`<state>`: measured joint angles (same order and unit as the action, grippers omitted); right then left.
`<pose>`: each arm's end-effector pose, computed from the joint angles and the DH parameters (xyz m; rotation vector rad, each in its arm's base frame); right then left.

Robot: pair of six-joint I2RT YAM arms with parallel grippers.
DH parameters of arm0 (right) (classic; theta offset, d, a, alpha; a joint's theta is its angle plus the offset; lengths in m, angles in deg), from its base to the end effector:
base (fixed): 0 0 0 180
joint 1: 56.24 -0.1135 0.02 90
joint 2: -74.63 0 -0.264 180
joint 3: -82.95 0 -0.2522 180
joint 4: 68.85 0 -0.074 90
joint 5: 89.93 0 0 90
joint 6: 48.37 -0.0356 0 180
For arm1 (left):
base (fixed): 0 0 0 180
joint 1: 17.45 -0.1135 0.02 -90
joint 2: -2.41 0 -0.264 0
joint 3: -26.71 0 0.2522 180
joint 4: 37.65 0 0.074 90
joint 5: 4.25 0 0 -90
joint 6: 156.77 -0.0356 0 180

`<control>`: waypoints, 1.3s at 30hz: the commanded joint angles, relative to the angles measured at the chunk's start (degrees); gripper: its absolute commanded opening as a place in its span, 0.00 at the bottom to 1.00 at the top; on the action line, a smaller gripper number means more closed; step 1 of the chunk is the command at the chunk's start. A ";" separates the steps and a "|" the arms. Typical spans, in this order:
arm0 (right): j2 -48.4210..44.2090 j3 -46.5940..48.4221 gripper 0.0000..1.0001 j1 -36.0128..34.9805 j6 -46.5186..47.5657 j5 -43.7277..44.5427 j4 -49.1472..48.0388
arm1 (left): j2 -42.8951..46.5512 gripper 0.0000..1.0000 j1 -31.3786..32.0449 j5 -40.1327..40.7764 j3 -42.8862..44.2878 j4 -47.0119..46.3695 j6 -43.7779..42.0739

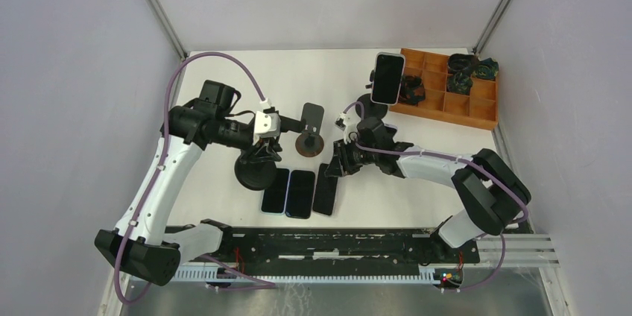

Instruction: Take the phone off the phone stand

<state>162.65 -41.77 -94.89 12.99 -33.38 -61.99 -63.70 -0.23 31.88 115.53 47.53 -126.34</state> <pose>0.2243 0.2045 0.1748 -0.5540 2.3894 1.2407 0.1726 -0.0836 0.3680 1.6067 1.5794 -0.8614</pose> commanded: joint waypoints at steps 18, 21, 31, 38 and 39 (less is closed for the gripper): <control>-10.66 -2.52 0.81 -4.20 4.97 20.87 4.37 | 0.48 0.02 -0.25 -1.85 3.20 -1.95 2.01; -12.63 -6.51 0.83 -4.99 3.24 19.31 3.70 | 0.20 0.02 -0.25 -1.98 3.24 -2.25 2.07; -9.53 -12.72 0.90 -7.26 -1.27 16.04 -4.51 | -0.15 0.02 -0.25 -1.91 4.47 -2.37 2.53; -3.63 -9.69 0.89 -9.15 -2.13 13.62 -9.61 | -0.16 0.02 -0.25 -2.02 4.46 -2.34 2.62; -3.28 -9.33 0.89 -9.16 -2.20 13.31 -9.85 | -0.16 0.02 -0.25 -1.99 4.47 -2.36 2.75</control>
<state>156.93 -53.90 -103.37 11.90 -18.19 -68.15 -64.46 -0.34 31.82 117.02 47.42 -126.16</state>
